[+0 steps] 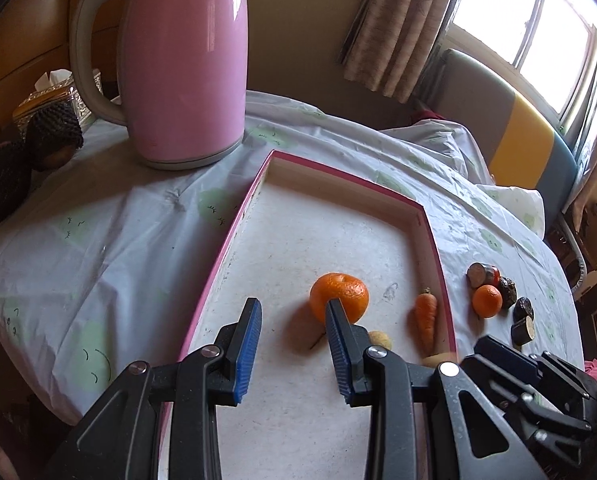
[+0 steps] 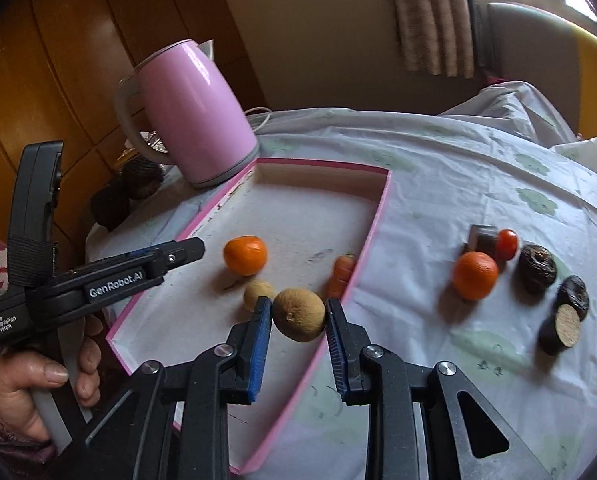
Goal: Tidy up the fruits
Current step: 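Carry the kiwi into the pink tray with the right tool and open it, then move the left tool to the second mandarin orange and grasp it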
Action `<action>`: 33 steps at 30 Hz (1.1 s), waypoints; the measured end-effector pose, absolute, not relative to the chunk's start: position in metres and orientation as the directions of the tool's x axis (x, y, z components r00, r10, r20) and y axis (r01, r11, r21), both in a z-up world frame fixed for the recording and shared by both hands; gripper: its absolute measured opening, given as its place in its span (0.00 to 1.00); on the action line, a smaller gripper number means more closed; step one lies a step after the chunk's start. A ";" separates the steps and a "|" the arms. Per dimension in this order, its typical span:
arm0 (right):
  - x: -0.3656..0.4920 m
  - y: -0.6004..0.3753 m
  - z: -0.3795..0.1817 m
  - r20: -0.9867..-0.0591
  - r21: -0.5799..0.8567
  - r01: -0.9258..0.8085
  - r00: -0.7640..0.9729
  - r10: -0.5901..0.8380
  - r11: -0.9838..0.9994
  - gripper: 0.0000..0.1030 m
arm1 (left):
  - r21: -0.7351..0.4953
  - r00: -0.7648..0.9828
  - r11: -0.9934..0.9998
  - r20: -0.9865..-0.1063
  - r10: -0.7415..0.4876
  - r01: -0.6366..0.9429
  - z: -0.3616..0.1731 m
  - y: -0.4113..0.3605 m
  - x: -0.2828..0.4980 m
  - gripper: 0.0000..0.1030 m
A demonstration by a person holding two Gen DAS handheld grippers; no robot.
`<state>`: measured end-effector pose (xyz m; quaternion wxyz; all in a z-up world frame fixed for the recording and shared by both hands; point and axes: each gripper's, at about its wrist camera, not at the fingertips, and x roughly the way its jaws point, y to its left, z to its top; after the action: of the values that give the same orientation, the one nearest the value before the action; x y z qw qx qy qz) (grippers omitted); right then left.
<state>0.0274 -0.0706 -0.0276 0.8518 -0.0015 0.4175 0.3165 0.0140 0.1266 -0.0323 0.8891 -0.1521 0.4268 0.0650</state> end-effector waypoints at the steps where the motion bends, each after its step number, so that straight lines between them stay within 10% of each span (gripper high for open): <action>1: 0.027 -0.066 -0.029 -0.716 0.256 -0.543 0.450 0.534 0.800 0.38 | -0.214 0.626 0.946 -0.779 -0.014 -0.245 -0.033 0.127 0.013 0.33; 2: 0.027 -0.063 -0.030 -0.716 0.258 -0.541 0.449 0.534 0.800 0.53 | -0.213 0.626 0.946 -0.779 -0.014 -0.244 -0.033 0.127 0.012 0.33; 14: -0.005 -0.092 -0.015 -0.624 0.069 -0.468 0.668 0.404 0.881 1.00 | -0.209 0.630 0.959 -0.775 -0.043 -0.190 -0.033 0.107 0.011 0.33; 30: 0.012 -0.225 -0.040 -0.707 0.141 -0.061 0.692 0.144 0.988 0.99 | -0.206 0.638 0.974 -0.764 -0.101 -0.092 -0.024 0.075 0.013 0.33; 33: 0.014 -0.241 -0.046 -0.724 0.118 0.000 0.684 0.086 0.993 0.84 | -0.210 0.629 0.975 -0.769 -0.116 -0.078 -0.024 0.068 0.016 0.33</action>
<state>0.0136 -0.2411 -0.0463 0.9160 0.0542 0.3967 0.0237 0.0157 0.0684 -0.0244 0.8955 -0.1123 0.4304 -0.0105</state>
